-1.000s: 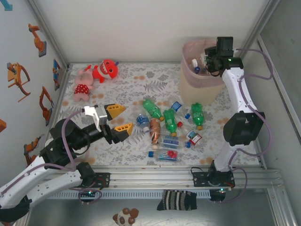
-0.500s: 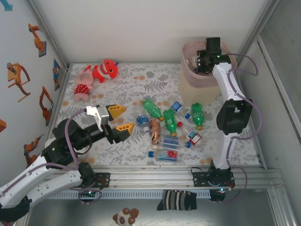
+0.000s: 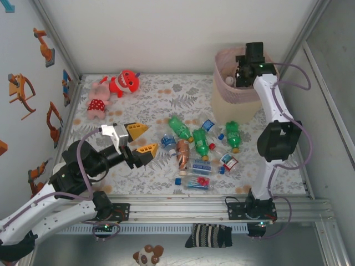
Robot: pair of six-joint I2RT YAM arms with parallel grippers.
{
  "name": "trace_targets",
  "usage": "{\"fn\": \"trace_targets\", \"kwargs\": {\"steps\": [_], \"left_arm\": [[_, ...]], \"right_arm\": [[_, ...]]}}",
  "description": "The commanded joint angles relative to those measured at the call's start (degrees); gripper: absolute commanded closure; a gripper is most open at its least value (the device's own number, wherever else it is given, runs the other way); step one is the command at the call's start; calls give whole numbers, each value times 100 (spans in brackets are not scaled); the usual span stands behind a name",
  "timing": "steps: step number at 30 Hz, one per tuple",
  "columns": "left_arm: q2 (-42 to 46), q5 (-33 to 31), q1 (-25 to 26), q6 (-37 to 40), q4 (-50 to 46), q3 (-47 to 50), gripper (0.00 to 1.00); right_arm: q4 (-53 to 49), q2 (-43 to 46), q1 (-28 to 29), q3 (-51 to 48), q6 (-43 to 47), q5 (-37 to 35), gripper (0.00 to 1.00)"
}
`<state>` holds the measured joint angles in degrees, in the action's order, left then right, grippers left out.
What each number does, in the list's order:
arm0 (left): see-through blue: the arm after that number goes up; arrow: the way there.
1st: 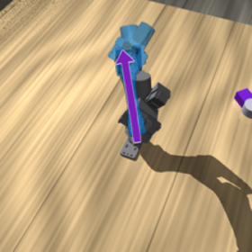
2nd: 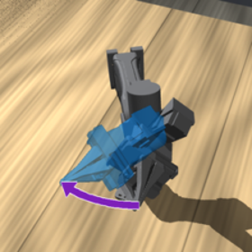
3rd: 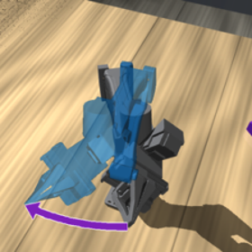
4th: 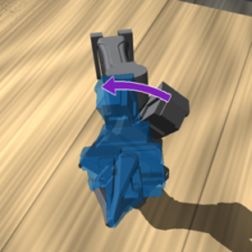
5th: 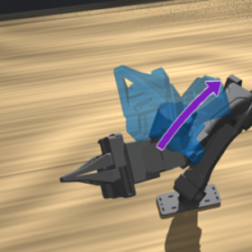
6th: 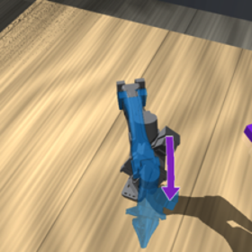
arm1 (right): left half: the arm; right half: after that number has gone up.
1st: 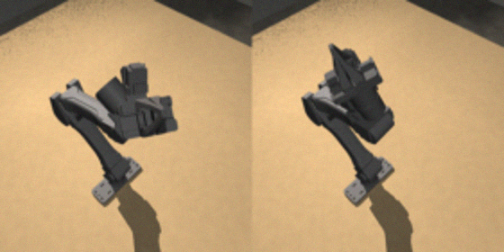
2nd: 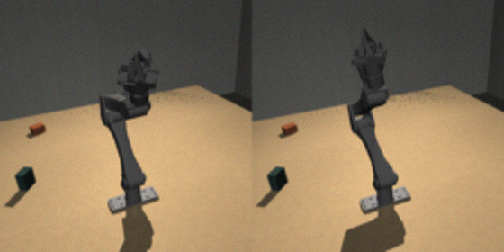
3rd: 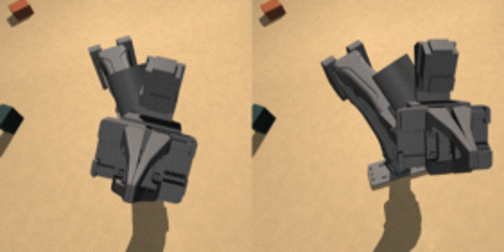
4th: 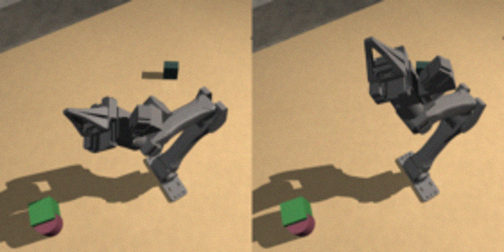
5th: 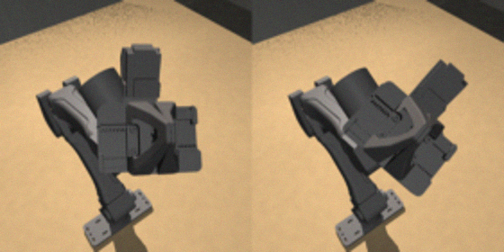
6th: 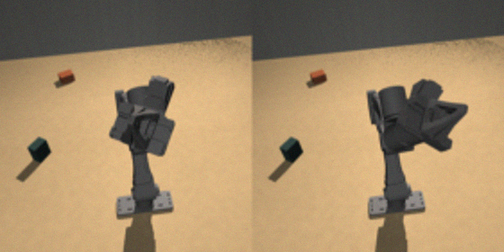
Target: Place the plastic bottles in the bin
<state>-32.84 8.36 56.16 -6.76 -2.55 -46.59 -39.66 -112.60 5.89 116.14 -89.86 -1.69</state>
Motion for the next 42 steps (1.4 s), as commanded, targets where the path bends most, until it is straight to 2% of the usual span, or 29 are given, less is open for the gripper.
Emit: {"fn": "trace_targets", "kwargs": {"steps": [1,6,11,19,29,36,42], "left_arm": [[-110,-205,-18,-79,76,-17,26],[-413,-576,-18,-170,-162,-163,26],[-868,-1189,-37,-437,-543,-407,25],[-1875,-1824,-218,-1044,-1404,-896,25],[-2920,-1897,-960,-3060,-2104,-885,26],[-3793,-1943,-1083,-3794,-2402,-1195,23],[-4545,-1734,-1303,-3921,-2698,-1580,19]], "right_arm": [[-62,668,23,-170,-43,-390,19],[44,1074,24,-382,214,-396,20],[522,1552,17,-722,1029,-240,22],[1364,2710,19,-1791,2553,33,25],[1120,4022,18,-2766,3405,-258,26],[951,4515,19,-3450,3388,-279,27],[835,4808,17,-3847,3279,-361,28]]}}
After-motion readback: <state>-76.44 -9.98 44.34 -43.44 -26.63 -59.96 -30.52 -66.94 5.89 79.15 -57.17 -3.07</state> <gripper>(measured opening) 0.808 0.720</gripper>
